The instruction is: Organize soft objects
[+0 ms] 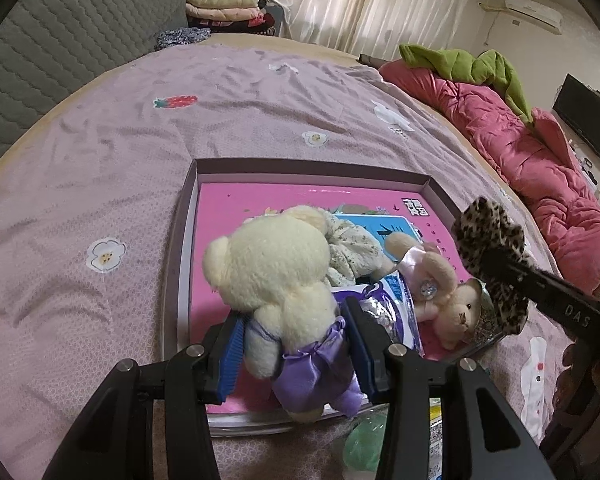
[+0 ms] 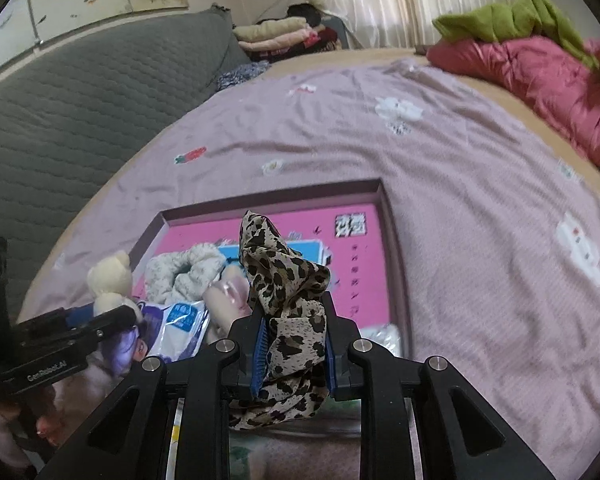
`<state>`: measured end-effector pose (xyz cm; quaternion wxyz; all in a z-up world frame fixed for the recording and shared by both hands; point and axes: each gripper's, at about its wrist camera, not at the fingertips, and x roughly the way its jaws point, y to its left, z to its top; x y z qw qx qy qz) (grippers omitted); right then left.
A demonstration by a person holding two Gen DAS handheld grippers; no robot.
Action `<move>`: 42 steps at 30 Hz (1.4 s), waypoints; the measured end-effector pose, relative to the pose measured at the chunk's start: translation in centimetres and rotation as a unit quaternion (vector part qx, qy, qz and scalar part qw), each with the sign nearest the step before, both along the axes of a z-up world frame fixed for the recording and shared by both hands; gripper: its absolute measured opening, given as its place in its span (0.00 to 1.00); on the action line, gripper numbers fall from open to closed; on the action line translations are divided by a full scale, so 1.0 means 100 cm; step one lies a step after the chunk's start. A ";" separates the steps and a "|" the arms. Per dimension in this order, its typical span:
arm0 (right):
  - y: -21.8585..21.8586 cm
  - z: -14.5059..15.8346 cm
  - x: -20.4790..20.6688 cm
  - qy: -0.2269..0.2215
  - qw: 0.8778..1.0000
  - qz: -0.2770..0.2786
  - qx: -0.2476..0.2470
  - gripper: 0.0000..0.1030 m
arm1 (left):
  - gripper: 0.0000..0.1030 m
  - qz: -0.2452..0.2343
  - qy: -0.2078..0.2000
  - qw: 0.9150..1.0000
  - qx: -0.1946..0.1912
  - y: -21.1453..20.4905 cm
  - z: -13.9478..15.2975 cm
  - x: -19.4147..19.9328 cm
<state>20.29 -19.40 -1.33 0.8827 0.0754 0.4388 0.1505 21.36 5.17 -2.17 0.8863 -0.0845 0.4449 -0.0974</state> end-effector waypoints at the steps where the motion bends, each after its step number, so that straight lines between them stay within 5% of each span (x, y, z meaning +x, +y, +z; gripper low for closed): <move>1: 0.000 -0.003 0.000 0.003 1.000 -0.002 -0.001 0.23 | 0.45 0.001 0.001 1.000 -0.002 0.001 0.000 0.000; 10: -0.005 -0.012 0.002 0.019 1.000 -0.015 -0.008 0.25 | 0.45 0.009 0.002 1.000 0.000 0.004 0.001 0.001; 31: -0.007 -0.002 -0.002 -0.011 0.998 -0.025 -0.064 0.55 | 0.46 0.042 0.009 0.999 0.009 0.016 -0.002 0.005; 42: -0.015 0.011 -0.006 -0.041 0.995 -0.038 -0.087 0.61 | 0.46 0.044 0.007 0.999 0.004 0.018 -0.001 0.005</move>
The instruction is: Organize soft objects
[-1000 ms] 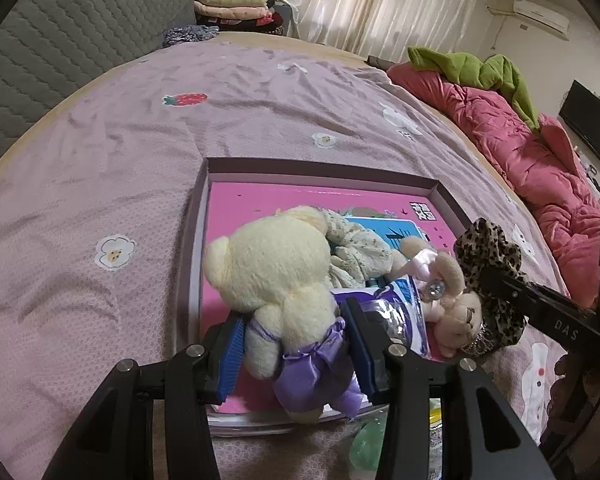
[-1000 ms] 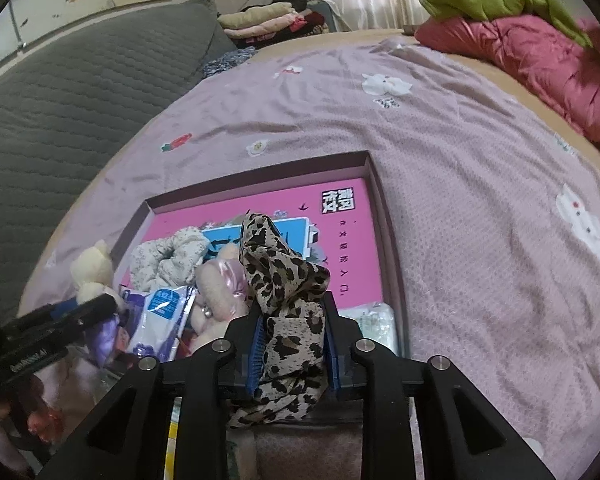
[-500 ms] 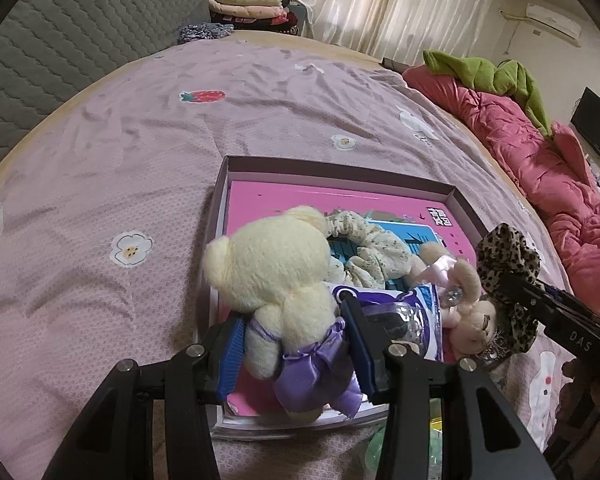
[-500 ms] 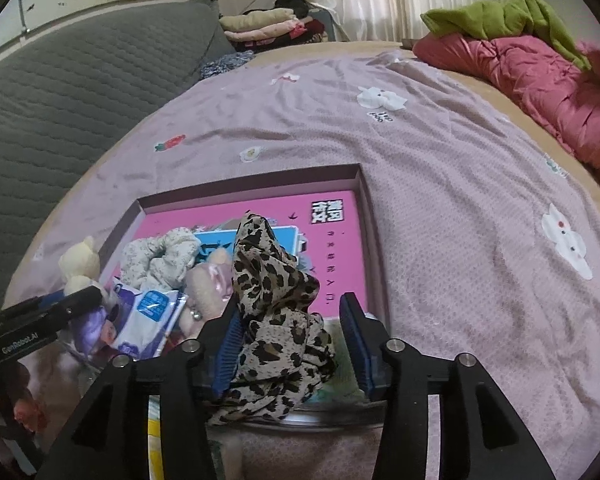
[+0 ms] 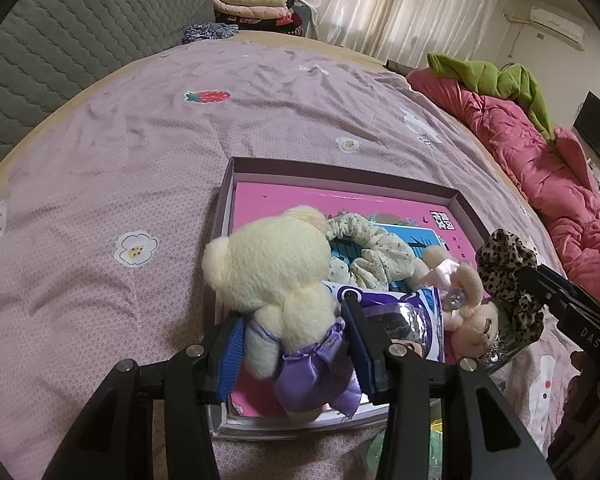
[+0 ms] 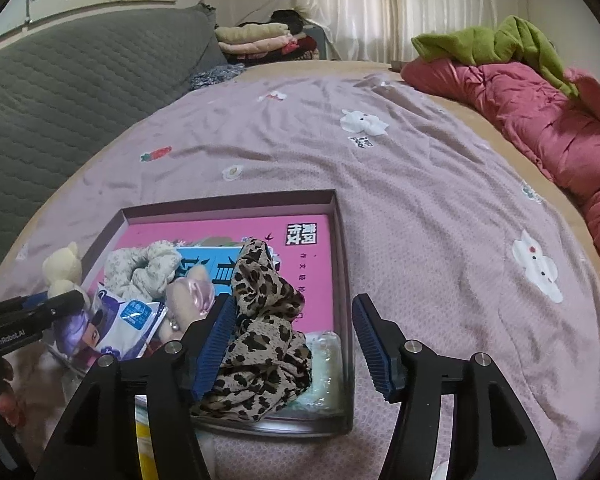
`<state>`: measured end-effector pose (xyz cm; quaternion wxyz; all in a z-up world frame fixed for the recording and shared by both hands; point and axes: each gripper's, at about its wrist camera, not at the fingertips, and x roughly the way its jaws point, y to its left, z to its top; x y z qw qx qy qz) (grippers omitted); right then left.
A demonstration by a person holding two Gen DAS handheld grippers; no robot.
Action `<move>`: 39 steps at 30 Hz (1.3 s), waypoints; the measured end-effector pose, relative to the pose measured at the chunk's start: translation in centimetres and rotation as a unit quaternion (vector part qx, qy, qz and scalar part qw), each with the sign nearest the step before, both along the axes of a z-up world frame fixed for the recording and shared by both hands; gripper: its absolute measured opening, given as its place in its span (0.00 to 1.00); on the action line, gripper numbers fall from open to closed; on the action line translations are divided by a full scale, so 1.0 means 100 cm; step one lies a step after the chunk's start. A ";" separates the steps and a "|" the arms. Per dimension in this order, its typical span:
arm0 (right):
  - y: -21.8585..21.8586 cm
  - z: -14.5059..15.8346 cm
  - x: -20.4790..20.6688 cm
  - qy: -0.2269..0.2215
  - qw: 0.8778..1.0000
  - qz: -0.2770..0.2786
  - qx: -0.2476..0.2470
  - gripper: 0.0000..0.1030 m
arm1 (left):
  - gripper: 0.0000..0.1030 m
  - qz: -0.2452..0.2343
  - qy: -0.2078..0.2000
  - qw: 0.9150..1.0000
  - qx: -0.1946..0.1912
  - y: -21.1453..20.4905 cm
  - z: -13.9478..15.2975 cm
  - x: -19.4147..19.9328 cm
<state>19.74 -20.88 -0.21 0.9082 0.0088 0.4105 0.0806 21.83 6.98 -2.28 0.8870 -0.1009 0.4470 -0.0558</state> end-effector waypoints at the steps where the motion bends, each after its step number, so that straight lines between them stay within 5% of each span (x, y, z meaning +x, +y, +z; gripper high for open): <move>1: -0.001 0.001 0.000 -0.002 1.000 0.000 0.000 0.61 | 0.46 -0.001 0.001 1.000 -0.002 0.000 0.000 0.000; 11: -0.015 -0.008 0.005 0.024 0.999 -0.027 -0.004 0.61 | 0.46 -0.009 0.010 1.000 -0.005 -0.001 -0.001 -0.001; 39: -0.006 0.008 -0.004 -0.016 1.000 -0.001 0.014 0.66 | 0.56 -0.003 -0.022 1.000 0.008 -0.001 0.012 -0.007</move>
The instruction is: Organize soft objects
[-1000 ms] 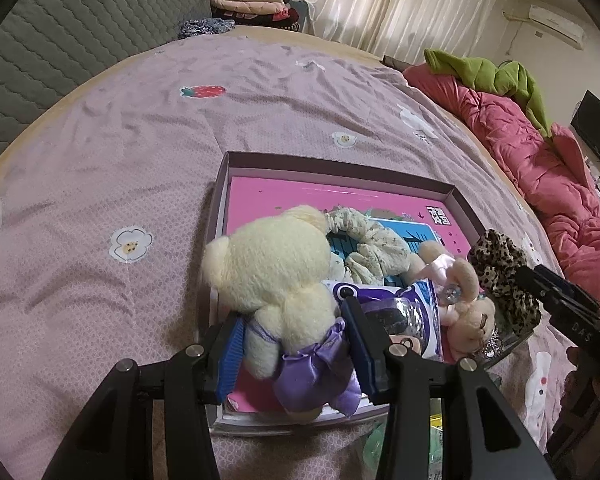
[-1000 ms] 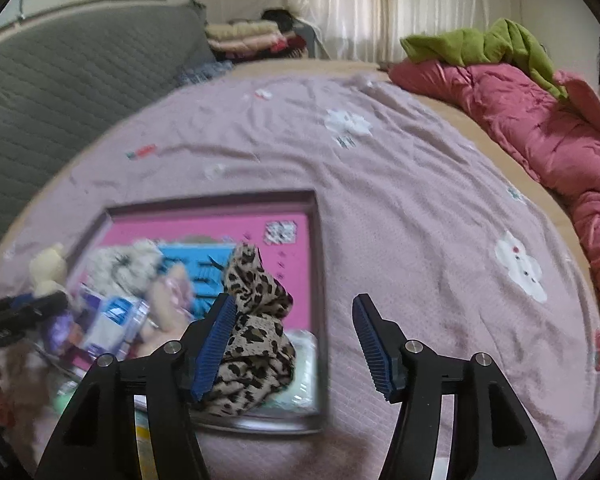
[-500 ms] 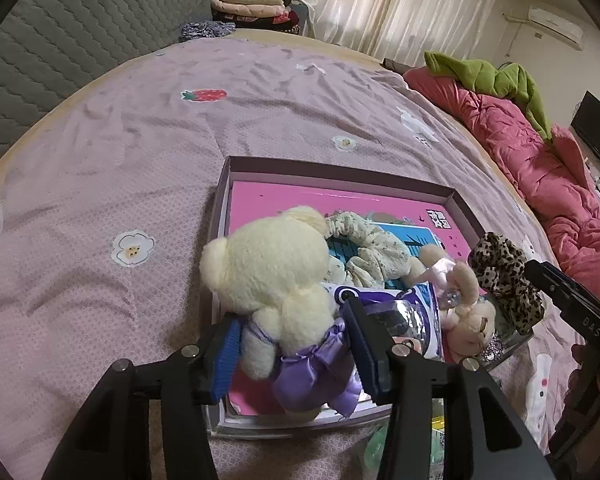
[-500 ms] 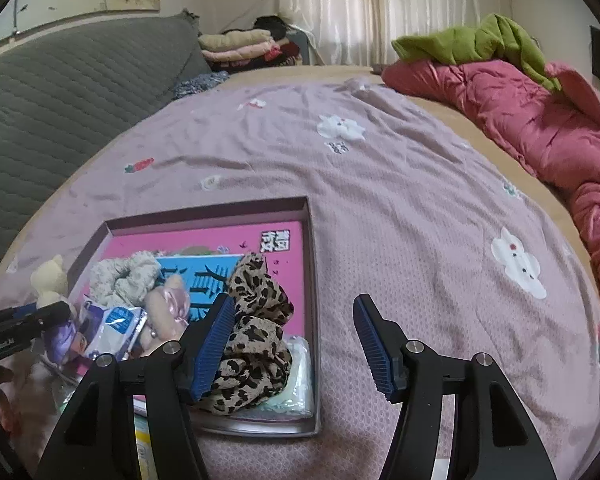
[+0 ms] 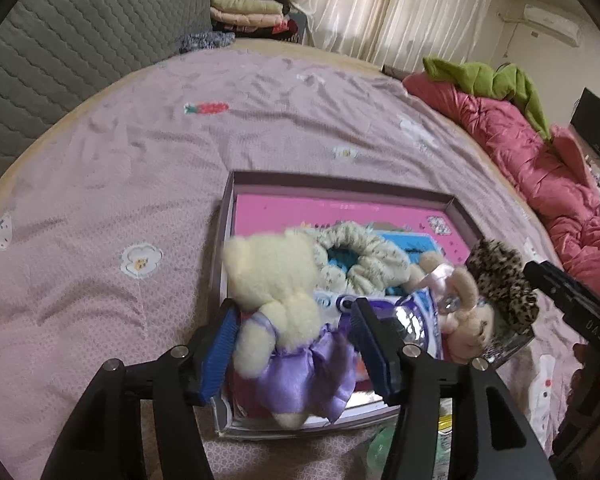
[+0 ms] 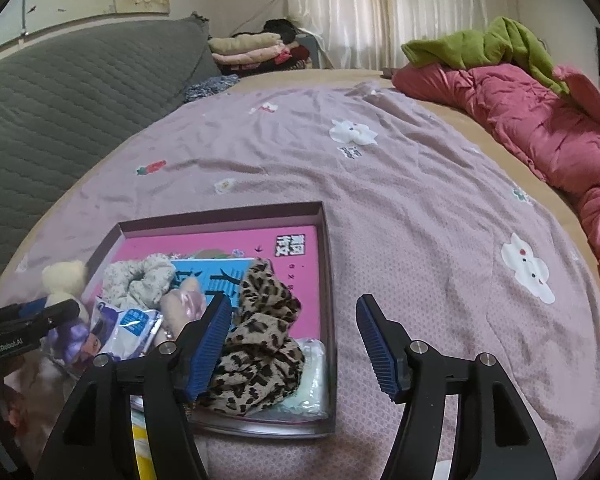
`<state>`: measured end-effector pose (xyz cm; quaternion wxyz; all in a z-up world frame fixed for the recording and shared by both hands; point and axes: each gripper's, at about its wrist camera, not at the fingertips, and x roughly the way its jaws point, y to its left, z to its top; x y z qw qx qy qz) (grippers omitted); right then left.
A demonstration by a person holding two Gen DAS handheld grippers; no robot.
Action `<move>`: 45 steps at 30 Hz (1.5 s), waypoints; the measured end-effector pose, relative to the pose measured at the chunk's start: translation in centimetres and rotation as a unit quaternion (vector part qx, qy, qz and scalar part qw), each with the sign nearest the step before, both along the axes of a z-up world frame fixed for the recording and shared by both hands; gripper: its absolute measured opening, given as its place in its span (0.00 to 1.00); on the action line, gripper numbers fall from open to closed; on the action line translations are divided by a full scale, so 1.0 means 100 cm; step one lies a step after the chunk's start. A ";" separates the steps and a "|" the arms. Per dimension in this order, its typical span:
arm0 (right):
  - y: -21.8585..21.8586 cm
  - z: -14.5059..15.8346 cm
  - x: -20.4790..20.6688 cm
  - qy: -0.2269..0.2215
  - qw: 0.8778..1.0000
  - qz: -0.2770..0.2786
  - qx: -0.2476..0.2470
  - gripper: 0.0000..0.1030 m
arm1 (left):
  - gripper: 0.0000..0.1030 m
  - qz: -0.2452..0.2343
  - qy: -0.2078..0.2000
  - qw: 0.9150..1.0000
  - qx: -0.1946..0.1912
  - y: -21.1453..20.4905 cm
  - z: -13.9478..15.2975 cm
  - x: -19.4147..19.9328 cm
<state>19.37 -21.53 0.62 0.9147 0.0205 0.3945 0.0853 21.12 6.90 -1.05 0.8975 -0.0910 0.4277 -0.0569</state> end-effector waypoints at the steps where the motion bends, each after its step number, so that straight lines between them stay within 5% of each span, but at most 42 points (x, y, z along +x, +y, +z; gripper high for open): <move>1: 0.001 0.002 -0.001 -0.005 1.000 0.002 0.000 0.67 | 0.56 0.000 -0.006 1.000 -0.001 0.001 0.002 -0.001; 19: 0.010 0.031 -0.055 -0.059 0.998 0.039 -0.002 0.71 | 0.57 -0.033 -0.063 0.997 -0.006 -0.009 0.029 -0.045; 45: 0.038 -0.036 -0.135 0.079 0.990 0.115 -0.023 0.71 | 0.57 -0.098 0.066 0.990 -0.071 -0.040 -0.028 -0.074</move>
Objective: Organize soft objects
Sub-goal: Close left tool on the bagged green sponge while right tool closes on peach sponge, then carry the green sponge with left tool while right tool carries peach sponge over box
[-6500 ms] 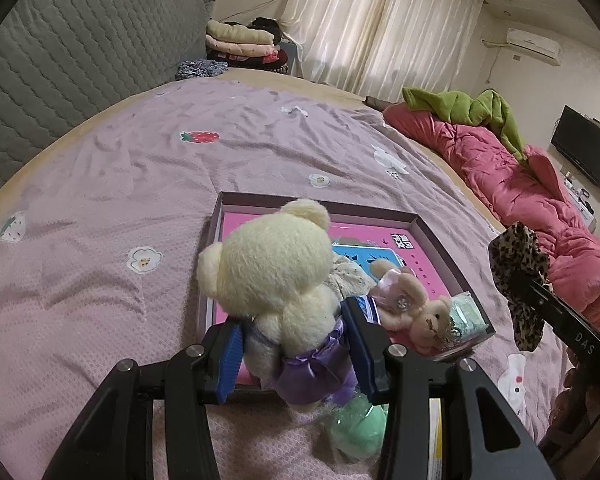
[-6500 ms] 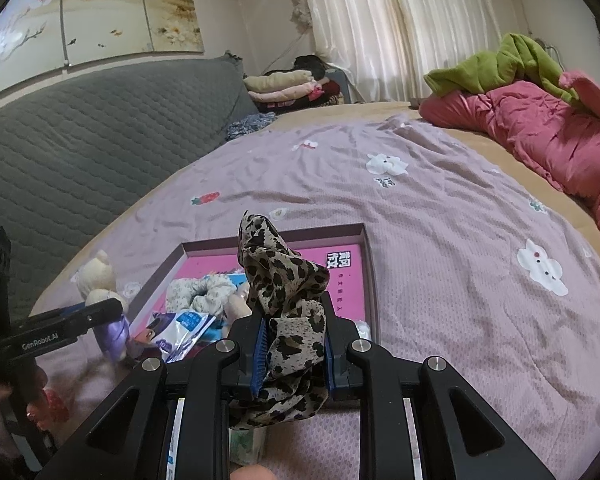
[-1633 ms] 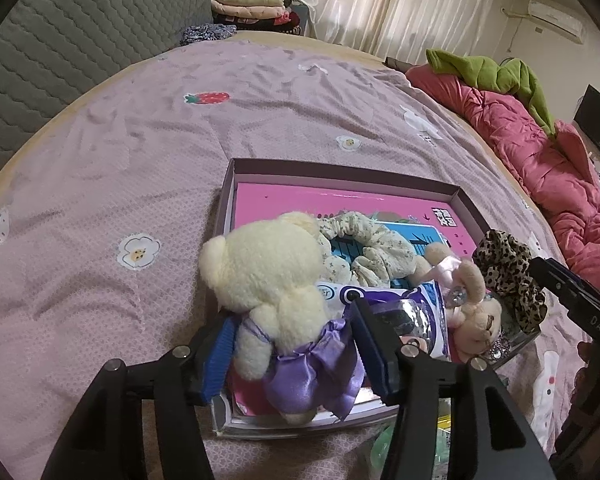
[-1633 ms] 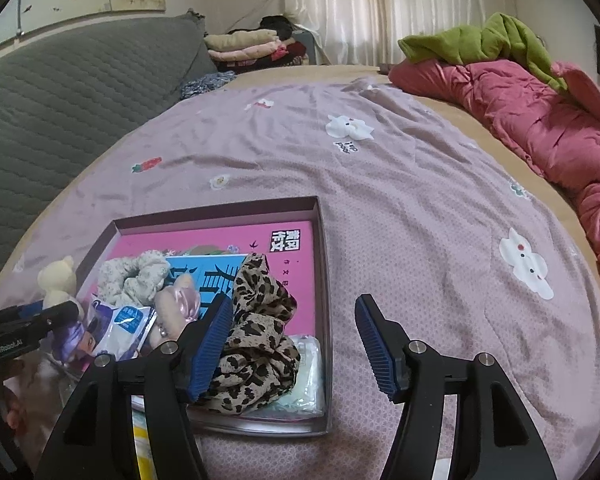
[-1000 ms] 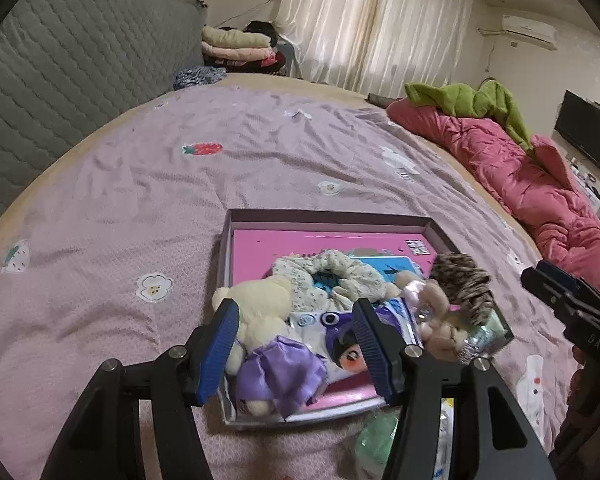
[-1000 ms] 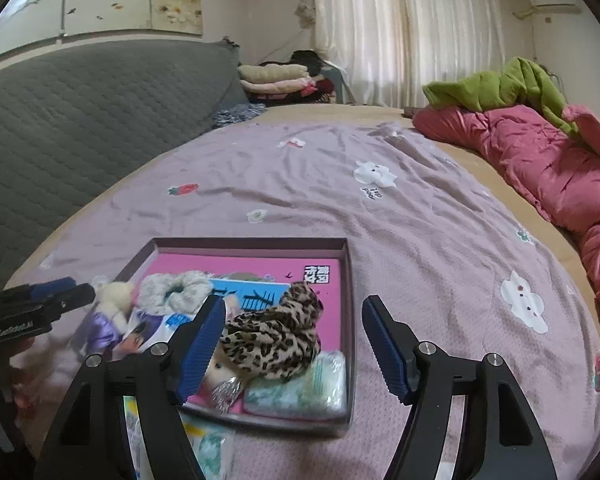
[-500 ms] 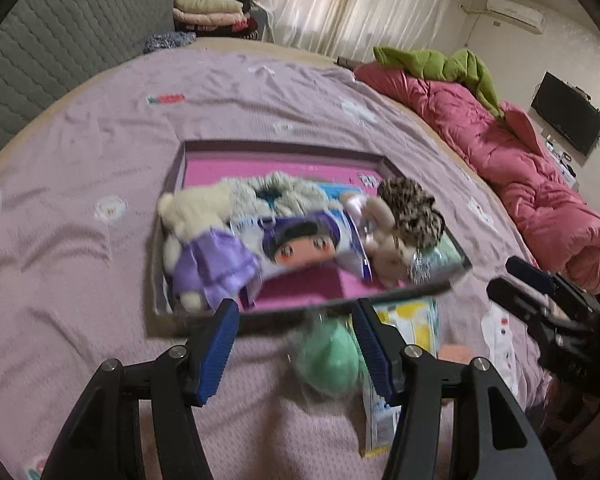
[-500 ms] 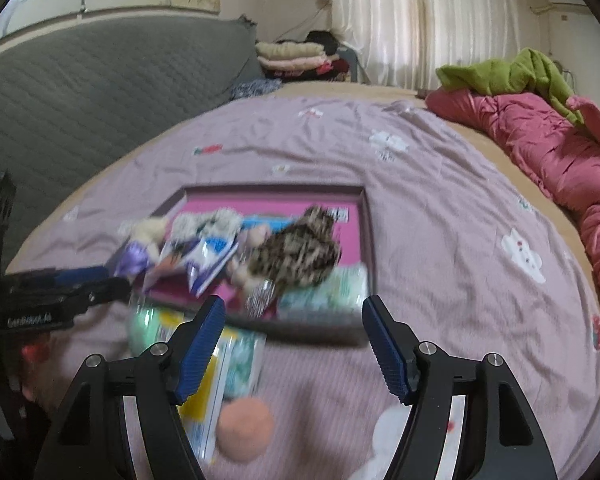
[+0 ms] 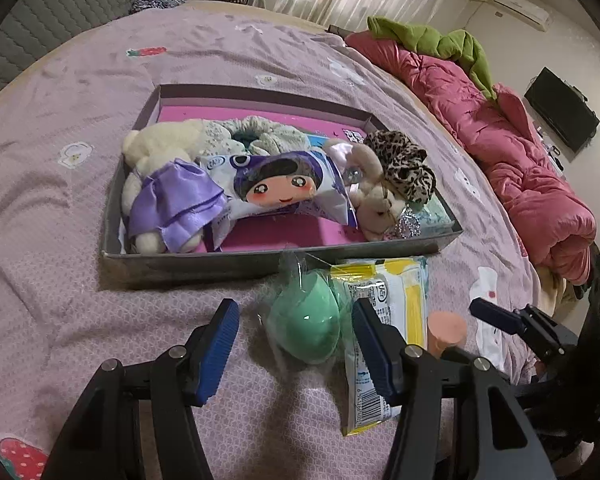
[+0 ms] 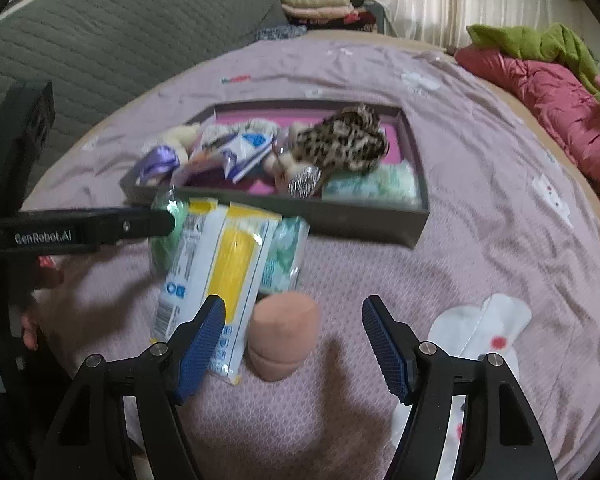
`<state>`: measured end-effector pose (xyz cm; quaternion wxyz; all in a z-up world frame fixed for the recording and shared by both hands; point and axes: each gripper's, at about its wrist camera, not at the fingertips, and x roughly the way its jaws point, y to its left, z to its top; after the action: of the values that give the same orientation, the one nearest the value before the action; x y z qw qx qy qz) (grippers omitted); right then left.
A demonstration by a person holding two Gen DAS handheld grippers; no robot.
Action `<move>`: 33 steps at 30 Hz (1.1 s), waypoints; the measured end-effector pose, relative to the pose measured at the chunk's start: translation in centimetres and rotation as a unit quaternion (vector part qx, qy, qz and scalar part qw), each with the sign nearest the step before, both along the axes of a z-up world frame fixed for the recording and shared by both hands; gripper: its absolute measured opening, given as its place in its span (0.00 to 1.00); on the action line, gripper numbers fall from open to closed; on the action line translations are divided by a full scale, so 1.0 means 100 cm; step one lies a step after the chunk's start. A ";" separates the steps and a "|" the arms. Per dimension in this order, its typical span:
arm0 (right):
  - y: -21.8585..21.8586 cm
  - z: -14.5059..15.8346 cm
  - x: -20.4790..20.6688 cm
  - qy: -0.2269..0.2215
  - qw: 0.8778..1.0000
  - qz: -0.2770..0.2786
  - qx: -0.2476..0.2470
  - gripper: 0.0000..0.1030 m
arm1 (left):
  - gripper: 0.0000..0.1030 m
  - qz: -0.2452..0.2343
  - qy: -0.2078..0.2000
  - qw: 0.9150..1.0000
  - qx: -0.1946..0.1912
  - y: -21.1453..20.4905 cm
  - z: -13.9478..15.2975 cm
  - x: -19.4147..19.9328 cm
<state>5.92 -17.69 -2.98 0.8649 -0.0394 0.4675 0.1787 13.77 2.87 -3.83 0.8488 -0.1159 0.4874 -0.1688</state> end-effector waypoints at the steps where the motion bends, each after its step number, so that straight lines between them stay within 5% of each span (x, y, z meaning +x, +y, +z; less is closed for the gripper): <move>1: 0.001 -0.002 0.000 0.005 1.000 0.000 0.001 0.71 | 0.57 -0.002 0.001 1.000 -0.002 0.000 -0.001 0.001; 7: 0.000 -0.009 0.001 0.018 1.000 -0.001 0.005 0.70 | 0.57 -0.010 0.015 1.000 -0.024 -0.002 -0.010 0.006; 15: 0.000 -0.014 0.004 0.026 0.999 0.007 0.017 0.41 | 0.53 -0.004 0.036 0.997 -0.067 0.006 -0.016 0.013; 21: -0.004 -0.009 0.006 0.026 0.999 -0.001 0.036 0.39 | 0.43 -0.004 0.028 0.997 -0.067 0.007 -0.011 0.011; 33: -0.016 0.022 0.011 -0.029 0.996 -0.028 0.076 0.39 | 0.41 0.008 -0.033 0.996 -0.079 0.018 0.024 0.002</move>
<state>7.00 -19.30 -0.78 0.8832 0.0346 0.4283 0.1880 14.00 4.65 -1.39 0.8541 -0.1807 0.4430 -0.2040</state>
